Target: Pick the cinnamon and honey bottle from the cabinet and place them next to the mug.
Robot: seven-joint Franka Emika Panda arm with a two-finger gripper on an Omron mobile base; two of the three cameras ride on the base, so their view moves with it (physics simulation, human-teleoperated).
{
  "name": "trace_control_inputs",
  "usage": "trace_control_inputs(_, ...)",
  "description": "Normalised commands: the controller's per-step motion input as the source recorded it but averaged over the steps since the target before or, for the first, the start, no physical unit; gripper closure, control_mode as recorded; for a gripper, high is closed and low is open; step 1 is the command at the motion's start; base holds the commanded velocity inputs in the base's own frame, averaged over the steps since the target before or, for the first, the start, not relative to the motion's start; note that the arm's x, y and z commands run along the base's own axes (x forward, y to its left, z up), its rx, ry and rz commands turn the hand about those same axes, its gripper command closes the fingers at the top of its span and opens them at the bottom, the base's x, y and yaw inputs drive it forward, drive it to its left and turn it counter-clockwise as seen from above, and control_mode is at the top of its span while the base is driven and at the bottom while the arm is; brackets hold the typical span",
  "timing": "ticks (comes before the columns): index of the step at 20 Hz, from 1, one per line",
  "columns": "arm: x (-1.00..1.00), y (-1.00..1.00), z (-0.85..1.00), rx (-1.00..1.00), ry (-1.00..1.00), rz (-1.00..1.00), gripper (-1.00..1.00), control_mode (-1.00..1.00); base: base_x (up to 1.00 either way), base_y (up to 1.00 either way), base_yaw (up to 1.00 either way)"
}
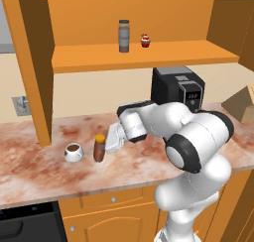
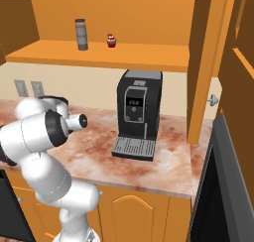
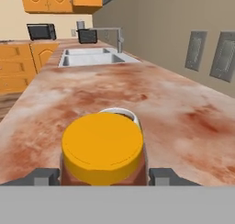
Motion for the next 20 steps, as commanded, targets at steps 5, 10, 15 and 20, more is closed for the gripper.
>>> trace_control_inputs(5, 0.16, 0.00, -0.01, -0.01, 0.00, 0.00, 1.00, -1.00, 0.00, 0.00, 0.00)
trace_control_inputs(10, 0.00, 0.00, -0.08, 0.00, 0.00, 0.00, 1.00, -1.00, 0.00, 0.00, 0.00)
trace_control_inputs(15, 0.00, 0.02, -0.14, 0.00, 0.00, 0.00, 1.00, -1.00, 0.00, 0.00, 0.00)
trace_control_inputs(20, 0.00, 0.00, 0.00, 0.00, 0.00, 0.00, -1.00, -1.00, 0.00, 0.00, 0.00)
